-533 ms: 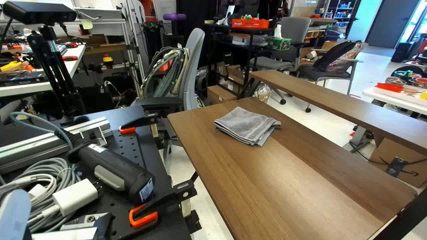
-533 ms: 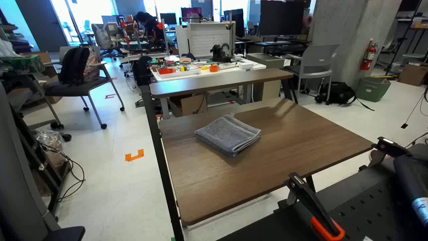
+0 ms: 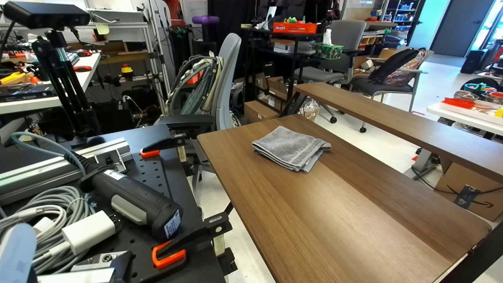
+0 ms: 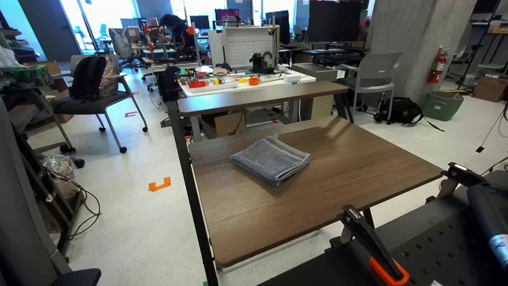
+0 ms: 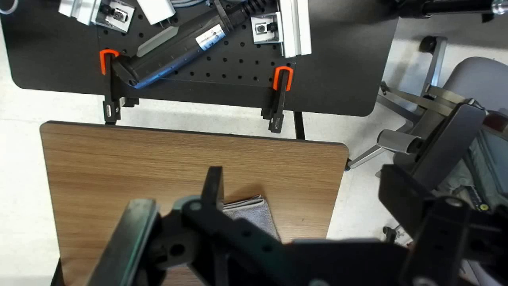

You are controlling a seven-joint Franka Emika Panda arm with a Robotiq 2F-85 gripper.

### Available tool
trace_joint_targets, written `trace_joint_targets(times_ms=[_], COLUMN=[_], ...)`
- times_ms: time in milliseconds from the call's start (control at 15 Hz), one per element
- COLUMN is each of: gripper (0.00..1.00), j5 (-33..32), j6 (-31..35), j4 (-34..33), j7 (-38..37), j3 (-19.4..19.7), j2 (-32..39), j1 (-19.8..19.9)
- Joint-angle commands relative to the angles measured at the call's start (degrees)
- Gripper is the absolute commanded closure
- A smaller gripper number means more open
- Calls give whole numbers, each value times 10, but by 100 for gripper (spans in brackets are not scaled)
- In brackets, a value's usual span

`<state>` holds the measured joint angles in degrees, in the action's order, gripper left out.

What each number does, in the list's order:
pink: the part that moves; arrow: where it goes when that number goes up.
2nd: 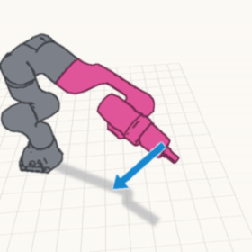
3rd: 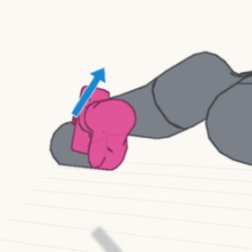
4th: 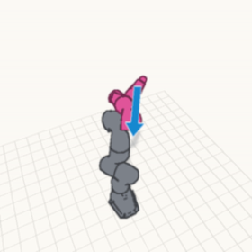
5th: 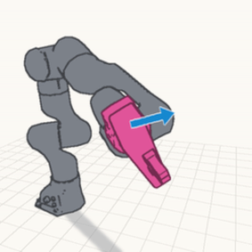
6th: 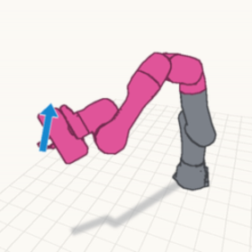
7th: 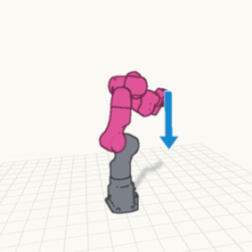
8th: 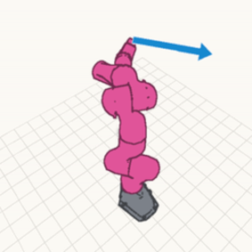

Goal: Push the towel to the right

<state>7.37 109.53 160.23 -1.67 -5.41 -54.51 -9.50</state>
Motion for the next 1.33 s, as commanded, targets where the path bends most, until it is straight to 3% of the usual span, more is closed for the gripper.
trace_joint_targets(times_ms=[0, 467, 1133, 1200, 1267], gripper=[0, 0, 0, 0, 0], j5=[8, -1, -17, -65, -21], j6=[47, 235, 331, 320, 318], j4=[-1, -59, -247, -275, -214], j7=[-4, -42, -101, -136, -92], j3=[-10, -31, -8, -3, -4], j2=[30, 257, 612, 649, 571], j1=[2, 15, 54, 55, 48])
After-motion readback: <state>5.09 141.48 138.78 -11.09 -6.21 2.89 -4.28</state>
